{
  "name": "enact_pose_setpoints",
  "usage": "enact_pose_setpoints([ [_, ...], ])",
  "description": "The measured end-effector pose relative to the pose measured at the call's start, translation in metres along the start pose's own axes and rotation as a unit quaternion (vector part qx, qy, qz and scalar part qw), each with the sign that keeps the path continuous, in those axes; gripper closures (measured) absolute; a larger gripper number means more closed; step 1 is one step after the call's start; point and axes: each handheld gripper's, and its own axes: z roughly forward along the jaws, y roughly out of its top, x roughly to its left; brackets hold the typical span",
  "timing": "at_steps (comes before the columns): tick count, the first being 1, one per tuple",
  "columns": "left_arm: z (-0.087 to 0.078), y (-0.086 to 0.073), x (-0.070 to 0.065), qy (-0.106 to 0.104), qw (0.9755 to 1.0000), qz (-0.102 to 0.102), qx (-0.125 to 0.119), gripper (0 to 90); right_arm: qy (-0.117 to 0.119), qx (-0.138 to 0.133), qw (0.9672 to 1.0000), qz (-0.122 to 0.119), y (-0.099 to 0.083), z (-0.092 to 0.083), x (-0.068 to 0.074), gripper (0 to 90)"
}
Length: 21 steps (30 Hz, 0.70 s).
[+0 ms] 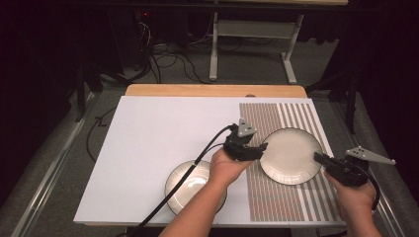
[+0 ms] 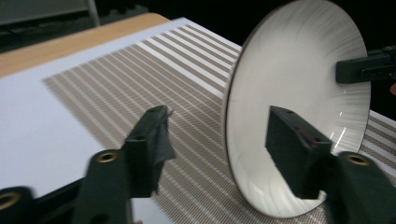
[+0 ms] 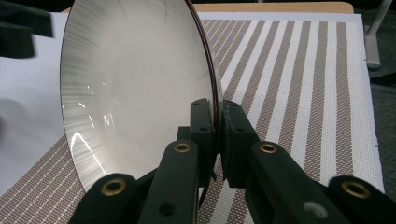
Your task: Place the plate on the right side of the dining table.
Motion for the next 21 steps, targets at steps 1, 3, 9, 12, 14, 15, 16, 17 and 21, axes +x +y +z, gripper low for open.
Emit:
enact_pose_setpoints([
  [1,-0.012,-0.003,0.004,0.012,0.9999,0.001,-0.013,35.2,-0.001,0.001,1.0,0.0,0.0,0.0,0.0,86.8],
  [3,-0.025,-0.006,0.011,0.021,0.9995,-0.004,-0.022,28.9,-0.003,0.003,1.0,0.001,0.0,0.0,0.0,86.7],
  [9,-0.061,-0.022,0.032,0.037,0.9986,-0.016,-0.035,13.0,-0.008,0.009,0.9999,0.002,0.001,0.003,-0.001,86.2],
  [12,-0.076,-0.029,0.039,0.041,0.9982,-0.018,-0.04,12.2,-0.01,0.011,0.9999,0.004,0.001,0.003,-0.001,86.0],
  [14,-0.089,-0.034,0.045,0.047,0.998,-0.017,-0.039,7.4,-0.012,0.012,0.9999,0.003,0.001,0.004,-0.001,86.0],
  [15,-0.1,-0.04,0.049,0.054,0.9976,-0.018,-0.04,3.3,-0.012,0.013,0.9998,0.005,0.001,0.004,-0.001,85.9],
  [16,-0.1,-0.04,0.049,0.054,0.9976,-0.018,-0.04,1.3,-0.013,0.014,0.9998,0.007,0.001,0.005,-0.001,85.9],
  [17,-0.113,-0.048,0.055,0.06,0.9969,-0.017,-0.047,0.3,-0.013,0.014,0.9998,0.007,0.002,0.005,-0.001,85.8],
  [21,-0.134,-0.06,0.063,0.075,0.9953,-0.016,-0.058,0.1,-0.018,0.016,0.9997,0.009,0.003,0.008,-0.001,85.4],
])
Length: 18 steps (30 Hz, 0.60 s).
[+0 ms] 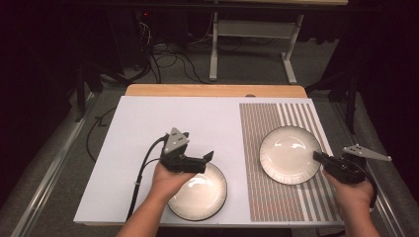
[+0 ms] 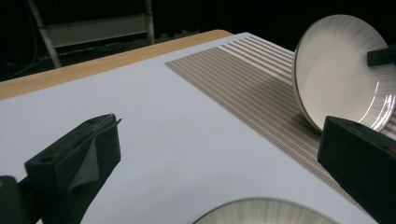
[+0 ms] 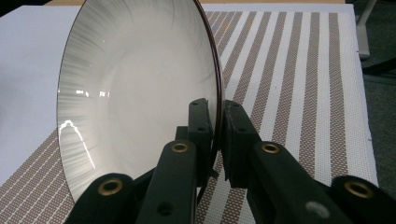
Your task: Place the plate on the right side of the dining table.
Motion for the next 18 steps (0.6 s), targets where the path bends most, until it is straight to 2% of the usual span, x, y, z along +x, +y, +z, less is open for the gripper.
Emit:
enact_pose_setpoints([
  [1,-0.005,-0.002,0.003,0.003,1.0,0.001,0.0,0.1,0.0,0.0,1.0,0.0,0.0,0.0,0.0,85.4],
  [2,-0.021,-0.008,0.011,0.01,0.9999,-0.001,-0.006,0.1,-0.001,0.003,1.0,0.0,0.0,0.001,0.0,85.1],
  [3,-0.021,-0.008,0.011,0.01,0.9999,-0.001,-0.006,0.1,-0.002,0.005,1.0,0.001,0.0,0.002,-0.001,84.9],
  [4,-0.036,-0.014,0.019,0.016,0.9998,-0.004,-0.012,0.1,-0.002,0.008,1.0,0.001,0.0,0.003,-0.002,84.7],
  [5,-0.043,-0.017,0.022,0.02,0.9997,-0.005,-0.013,0.1,-0.003,0.009,0.9999,0.004,0.0,0.005,-0.002,84.4],
  [6,-0.043,-0.017,0.022,0.02,0.9997,-0.005,-0.013,0.1,-0.003,0.012,0.9999,0.007,0.0,0.006,-0.003,84.1],
  [8,-0.062,-0.026,0.033,0.032,0.9993,-0.006,-0.018,0.1,-0.006,0.017,0.9998,0.01,0.0,0.008,-0.004,83.8],
  [9,-0.062,-0.026,0.033,0.032,0.9993,-0.006,-0.018,0.2,-0.006,0.017,0.9998,0.01,0.0,0.008,-0.004,83.8],
  [10,-0.072,-0.033,0.039,0.039,0.999,-0.01,-0.022,0.1,-0.005,0.021,0.9996,0.019,0.0,0.01,-0.006,83.7],
  [12,-0.077,-0.038,0.042,0.04,0.9989,-0.013,-0.023,0.1,-0.005,0.022,0.9996,0.019,0.0,0.011,-0.006,83.6],
  [13,-0.082,-0.043,0.045,0.047,0.9986,-0.009,-0.022,0.1,-0.009,0.029,0.9993,0.023,0.0,0.014,-0.007,82.9],
  [15,-0.083,-0.046,0.047,0.049,0.9985,-0.009,-0.023,0.1,-0.014,0.036,0.999,0.024,0.0,0.016,-0.009,82.3],
  [18,-0.088,-0.049,0.052,0.052,0.998,-0.018,-0.03,0.1,-0.013,0.037,0.9985,0.037,-0.001,0.019,-0.011,82.3],
])
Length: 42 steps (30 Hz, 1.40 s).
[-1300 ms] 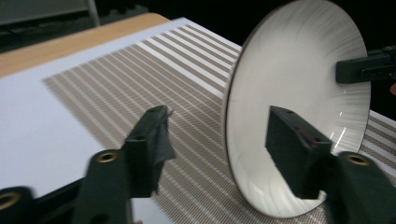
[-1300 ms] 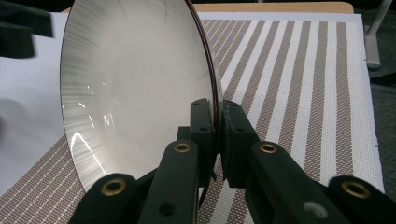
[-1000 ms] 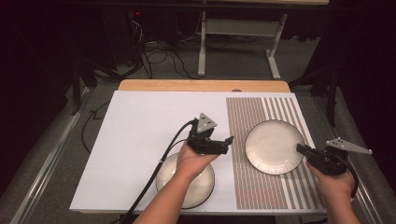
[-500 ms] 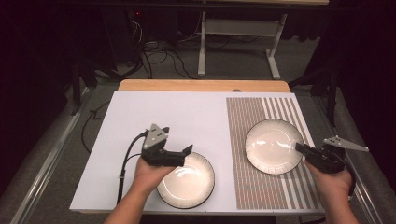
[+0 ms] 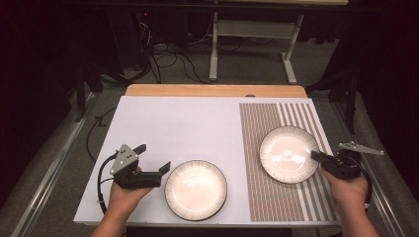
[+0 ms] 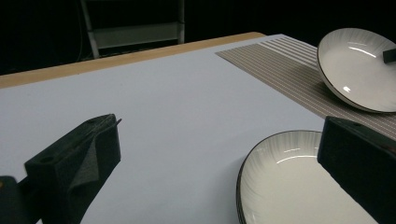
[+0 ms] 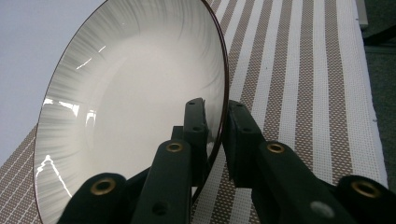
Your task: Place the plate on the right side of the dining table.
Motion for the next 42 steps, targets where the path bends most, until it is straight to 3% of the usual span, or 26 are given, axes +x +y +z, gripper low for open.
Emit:
enact_pose_setpoints([
  [7,-0.003,-0.006,0.009,0.003,1.0,-0.009,0.001,0.1,-0.011,0.014,0.9995,0.027,0.0,0.008,-0.004,81.0],
  [10,-0.003,-0.006,0.01,0.007,0.9999,-0.007,0.003,0.1,-0.009,0.016,0.9989,0.044,0.0,0.012,-0.006,81.0],
  [15,-0.001,-0.006,0.01,0.011,0.9999,-0.003,0.009,0.1,-0.009,0.018,0.9985,0.052,0.001,0.017,-0.008,80.6],
  [18,-0.002,-0.006,0.01,0.014,0.9999,-0.003,0.008,0.1,-0.015,0.03,0.9968,0.073,0.0,0.023,-0.012,80.0],
  [21,-0.002,-0.006,0.01,0.014,0.9999,-0.002,0.007,0.1,-0.027,0.04,0.9961,0.074,-0.001,0.027,-0.013,80.0],
  [27,0.001,-0.008,0.01,0.011,0.9998,-0.003,0.015,0.1,-0.049,0.042,0.997,0.044,-0.004,0.028,-0.01,76.5],
  [29,0.001,-0.008,0.011,0.014,0.9997,-0.005,0.018,0.1,-0.071,0.036,0.9964,0.029,-0.005,0.025,-0.007,69.3],
  [31,0.001,-0.009,0.011,0.014,0.9997,-0.006,0.019,0.1,-0.077,0.025,0.9966,0.014,-0.005,0.02,-0.004,62.8],
  [32,0.001,-0.009,0.012,0.014,0.9997,-0.007,0.019,0.1,-0.077,0.025,0.9966,0.014,-0.005,0.02,-0.004,62.8],
  [33,0.001,-0.009,0.012,0.013,0.9997,-0.007,0.02,0.1,-0.074,0.005,0.9972,-0.001,-0.004,0.014,0.0,57.0],
  [38,0.001,-0.009,0.01,0.013,0.9997,-0.008,0.019,0.1,-0.069,-0.033,0.9968,-0.026,0.0,0.002,0.012,46.5],
  [39,0.001,-0.008,0.009,0.013,0.9998,-0.006,0.016,0.1,-0.053,-0.051,0.9965,-0.039,0.003,-0.003,0.023,37.8],
  [40,0.001,-0.008,0.009,0.013,0.9998,-0.006,0.016,0.1,-0.053,-0.051,0.9965,-0.039,0.003,-0.003,0.023,37.8],
  [42,0.0,-0.007,0.008,0.008,0.9999,-0.008,0.012,0.1,-0.029,-0.063,0.9954,-0.067,0.005,-0.005,0.042,24.5],
])
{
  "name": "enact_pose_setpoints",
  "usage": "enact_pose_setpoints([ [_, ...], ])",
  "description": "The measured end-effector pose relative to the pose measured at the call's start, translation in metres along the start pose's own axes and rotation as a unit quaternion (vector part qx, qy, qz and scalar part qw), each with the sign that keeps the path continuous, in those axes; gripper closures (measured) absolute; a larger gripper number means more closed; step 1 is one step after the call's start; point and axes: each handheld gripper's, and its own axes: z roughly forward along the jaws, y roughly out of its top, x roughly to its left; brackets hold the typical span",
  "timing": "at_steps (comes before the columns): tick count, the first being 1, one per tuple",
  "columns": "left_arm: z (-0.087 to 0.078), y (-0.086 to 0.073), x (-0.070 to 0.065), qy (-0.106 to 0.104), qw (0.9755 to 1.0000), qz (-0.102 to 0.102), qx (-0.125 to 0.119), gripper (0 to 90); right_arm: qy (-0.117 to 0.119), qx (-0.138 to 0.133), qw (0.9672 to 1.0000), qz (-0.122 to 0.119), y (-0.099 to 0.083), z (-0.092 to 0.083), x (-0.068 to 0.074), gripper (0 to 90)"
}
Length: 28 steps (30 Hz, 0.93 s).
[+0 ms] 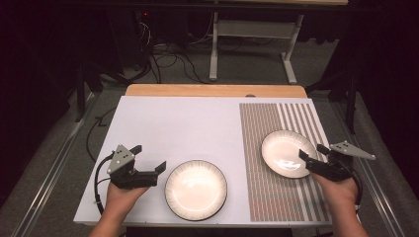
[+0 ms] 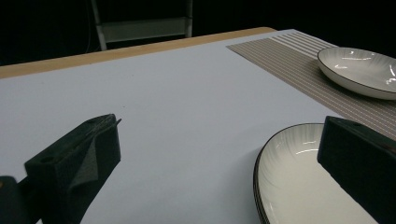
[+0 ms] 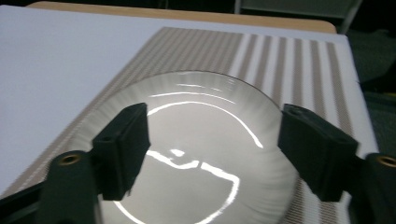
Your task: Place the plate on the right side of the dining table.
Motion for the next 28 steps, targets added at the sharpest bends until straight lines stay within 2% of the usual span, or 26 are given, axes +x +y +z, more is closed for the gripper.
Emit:
enact_pose_setpoints([
  [1,0.0,0.0,0.0,0.0,1.0,0.0,0.0,0.1,0.007,-0.006,0.9999,-0.011,0.001,0.0,0.008,20.0],
  [2,0.0,0.0,0.0,-0.004,1.0,-0.001,0.001,0.1,0.007,-0.006,0.9999,-0.011,0.001,0.0,0.008,20.0],
  [3,-0.001,0.001,-0.001,-0.005,1.0,0.0,-0.002,0.1,0.021,-0.019,0.999,-0.033,0.003,-0.001,0.025,11.6],
  [7,-0.002,0.002,-0.003,-0.005,1.0,0.002,-0.007,0.1,0.057,-0.032,0.9966,-0.051,0.006,-0.001,0.052,1.3],
  [12,-0.006,0.004,-0.007,-0.004,0.9998,0.007,-0.016,0.1,0.099,-0.055,0.9913,-0.068,0.008,-0.005,0.084,0.5],
  [14,-0.008,0.004,-0.009,-0.006,0.9998,0.009,-0.019,0.1,0.104,-0.056,0.9905,-0.07,0.008,-0.006,0.088,0.5],
  [15,-0.009,0.005,-0.011,-0.008,0.9996,0.01,-0.024,0.1,0.116,-0.057,0.9882,-0.083,0.007,-0.009,0.099,0.5],
  [16,-0.009,0.005,-0.011,-0.008,0.9996,0.01,-0.024,0.1,0.116,-0.057,0.9882,-0.083,0.007,-0.009,0.099,0.5],
  [18,-0.009,0.004,-0.01,-0.006,0.9997,0.012,-0.022,0.1,0.127,-0.06,0.9858,-0.092,0.004,-0.011,0.112,0.5],
  [21,-0.01,0.004,-0.011,-0.007,0.9996,0.01,-0.024,0.1,0.134,-0.064,0.9826,-0.112,0.003,-0.013,0.121,0.5],
  [22,-0.011,0.004,-0.011,-0.007,0.9996,0.011,-0.025,0.1,0.135,-0.066,0.9824,-0.111,0.002,-0.013,0.122,0.5],
  [25,-0.014,0.006,-0.014,-0.009,0.9994,0.012,-0.031,0.1,0.13,-0.066,0.9827,-0.113,0.002,-0.014,0.121,0.5],
  [28,-0.017,0.006,-0.014,-0.007,0.9993,0.008,-0.035,0.1,0.129,-0.068,0.9838,-0.105,0.002,-0.014,0.115,0.5],
])
